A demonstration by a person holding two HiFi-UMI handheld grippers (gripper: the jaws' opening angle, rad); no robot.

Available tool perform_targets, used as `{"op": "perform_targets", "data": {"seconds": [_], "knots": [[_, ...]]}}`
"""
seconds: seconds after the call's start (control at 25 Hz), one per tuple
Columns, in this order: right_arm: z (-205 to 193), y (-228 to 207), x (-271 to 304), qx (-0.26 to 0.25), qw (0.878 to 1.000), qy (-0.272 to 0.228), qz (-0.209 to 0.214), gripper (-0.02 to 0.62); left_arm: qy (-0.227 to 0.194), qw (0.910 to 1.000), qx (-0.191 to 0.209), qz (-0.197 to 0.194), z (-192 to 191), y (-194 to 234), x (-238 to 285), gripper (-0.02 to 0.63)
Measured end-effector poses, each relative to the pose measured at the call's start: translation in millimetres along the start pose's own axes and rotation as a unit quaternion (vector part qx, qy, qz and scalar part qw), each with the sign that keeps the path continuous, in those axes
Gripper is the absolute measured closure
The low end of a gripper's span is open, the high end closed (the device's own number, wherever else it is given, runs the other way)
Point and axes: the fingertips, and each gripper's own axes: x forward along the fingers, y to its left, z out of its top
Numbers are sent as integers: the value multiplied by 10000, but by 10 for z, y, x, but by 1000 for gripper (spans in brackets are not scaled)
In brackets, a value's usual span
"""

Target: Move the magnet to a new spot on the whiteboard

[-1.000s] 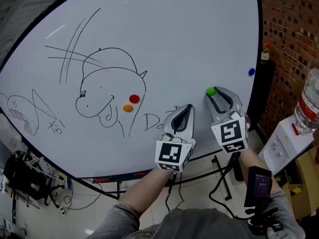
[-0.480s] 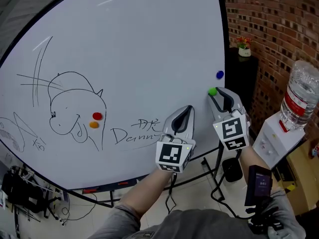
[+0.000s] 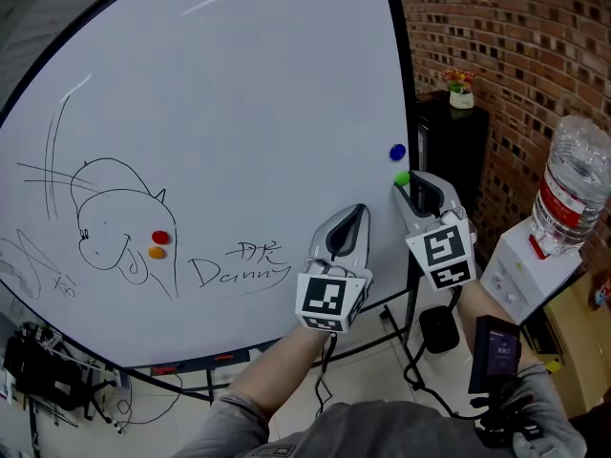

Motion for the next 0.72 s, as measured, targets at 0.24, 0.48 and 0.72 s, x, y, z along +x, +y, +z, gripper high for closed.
{"op": "perform_targets", "data": {"seconds": [0.24, 0.48, 0.72], "knots": [[9, 16, 3, 80, 9998, -72, 136, 468, 34, 10000, 2, 76, -47, 14, 43, 603], [16, 36, 10, 70, 9998, -80, 195, 466, 34, 10000, 7, 88, -52, -6, 63, 603], [9, 39, 32, -37, 9998, -47, 182, 461, 44, 9999, 13, 104, -46, -9, 46, 604]]}}
